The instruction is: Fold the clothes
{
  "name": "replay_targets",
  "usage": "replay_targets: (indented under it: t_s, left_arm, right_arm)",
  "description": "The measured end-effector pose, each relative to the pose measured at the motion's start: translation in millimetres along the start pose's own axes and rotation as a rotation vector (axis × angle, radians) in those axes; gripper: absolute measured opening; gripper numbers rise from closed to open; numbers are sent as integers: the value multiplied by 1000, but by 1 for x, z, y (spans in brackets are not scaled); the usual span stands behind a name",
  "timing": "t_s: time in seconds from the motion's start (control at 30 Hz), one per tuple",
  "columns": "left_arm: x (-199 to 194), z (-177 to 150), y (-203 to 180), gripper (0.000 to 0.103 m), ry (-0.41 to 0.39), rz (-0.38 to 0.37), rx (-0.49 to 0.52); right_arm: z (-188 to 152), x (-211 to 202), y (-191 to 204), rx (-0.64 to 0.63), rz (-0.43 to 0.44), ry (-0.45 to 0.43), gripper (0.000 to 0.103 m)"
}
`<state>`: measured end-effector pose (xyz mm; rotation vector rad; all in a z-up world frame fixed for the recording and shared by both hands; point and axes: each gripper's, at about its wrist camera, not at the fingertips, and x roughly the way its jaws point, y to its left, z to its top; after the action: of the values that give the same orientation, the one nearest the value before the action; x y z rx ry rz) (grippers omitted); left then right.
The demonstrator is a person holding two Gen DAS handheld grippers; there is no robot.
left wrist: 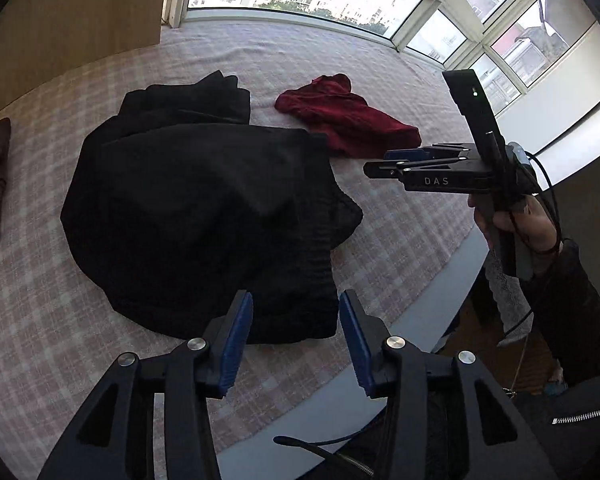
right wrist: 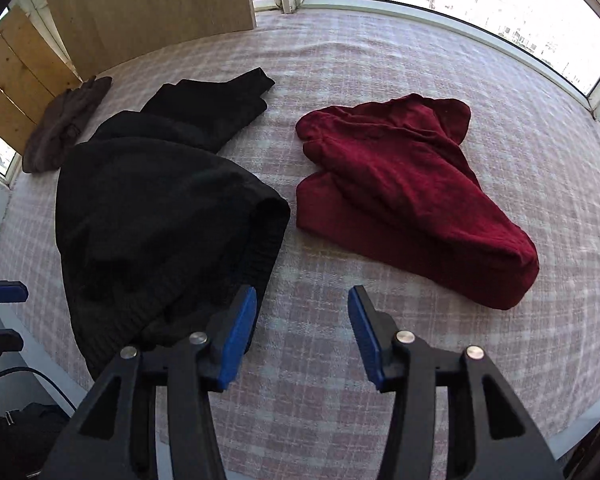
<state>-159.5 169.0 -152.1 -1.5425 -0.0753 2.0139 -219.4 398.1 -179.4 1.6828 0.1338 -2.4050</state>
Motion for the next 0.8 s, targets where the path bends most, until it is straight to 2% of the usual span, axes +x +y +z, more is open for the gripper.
replay_targets:
  t_s: [0.1, 0.2, 0.27, 0.37, 0.47, 0.53, 0.7, 0.8]
  left_arm:
    - [22, -8, -14, 50, 42, -20, -26]
    - [33, -14, -25, 50, 44, 43, -38]
    - [38, -19, -24, 51, 46, 48, -82]
    - [45, -27, -26, 53, 56, 10, -151]
    - [44, -34, -38, 54, 48, -13, -170]
    - [46, -36, -45, 64, 44, -22, -173]
    - [63, -28, -41, 64, 11, 21, -265]
    - [68, -21, -33, 63, -31, 113, -325]
  right_arm:
    - [14, 16, 4, -108, -55, -12, 48]
    - [28, 29, 11, -220, -84, -20, 48]
    - [38, 33, 13, -272, -54, -27, 48]
    - [49, 40, 20, -352, -17, -23, 48]
    - [54, 48, 27, -422, 30, 8, 48]
    - [54, 48, 30, -452, 48, 20, 48]
    - [57, 50, 28, -458, 81, 25, 48]
    - [58, 50, 27, -447, 99, 28, 48]
